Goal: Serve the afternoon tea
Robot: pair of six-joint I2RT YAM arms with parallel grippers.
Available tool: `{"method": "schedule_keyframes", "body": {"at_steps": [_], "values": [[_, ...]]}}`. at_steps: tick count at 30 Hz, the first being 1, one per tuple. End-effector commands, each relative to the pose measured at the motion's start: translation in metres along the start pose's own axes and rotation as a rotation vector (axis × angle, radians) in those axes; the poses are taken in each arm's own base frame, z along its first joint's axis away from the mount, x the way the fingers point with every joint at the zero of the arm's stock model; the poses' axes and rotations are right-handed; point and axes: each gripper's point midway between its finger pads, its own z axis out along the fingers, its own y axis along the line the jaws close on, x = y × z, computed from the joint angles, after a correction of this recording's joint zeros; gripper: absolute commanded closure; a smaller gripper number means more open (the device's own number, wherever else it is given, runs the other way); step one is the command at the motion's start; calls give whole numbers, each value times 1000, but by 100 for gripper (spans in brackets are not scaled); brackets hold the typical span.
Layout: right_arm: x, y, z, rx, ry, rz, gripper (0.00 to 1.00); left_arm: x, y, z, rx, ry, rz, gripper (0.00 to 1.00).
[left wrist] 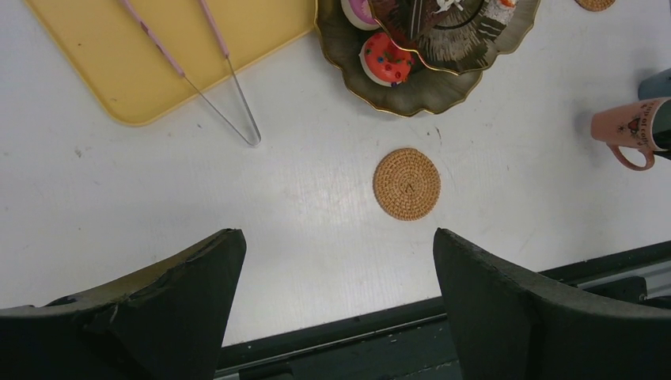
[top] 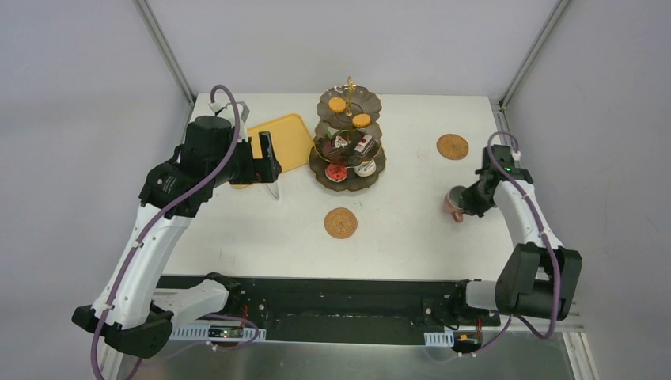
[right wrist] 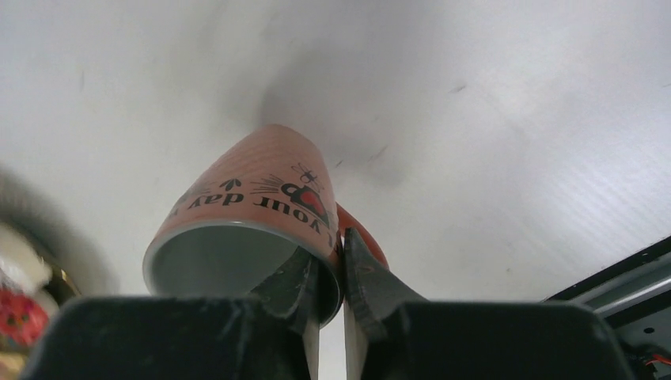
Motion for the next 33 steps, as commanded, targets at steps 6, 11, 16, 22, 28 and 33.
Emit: {"method": "schedule_keyframes", "body": {"at_steps": [6, 11, 16, 22, 28, 33], "values": [[136, 85, -80, -148, -5, -289, 100, 7, 6, -4, 3, -34, 49, 7], [211, 121, -96, -132, -25, -426, 100, 9, 5, -5, 16, -28, 58, 7], [241, 136, -97, -42, -81, -353, 100, 11, 7, -11, 14, -34, 70, 7], [267, 143, -98, 11, 41, -55, 100, 13, 10, -19, 13, -43, 79, 7], [282, 166, -106, 7, 78, 122, 100, 19, 14, -28, 11, -49, 80, 7], [293, 150, -91, 101, 85, 153, 100, 26, 20, -33, -3, -44, 100, 7]]}}
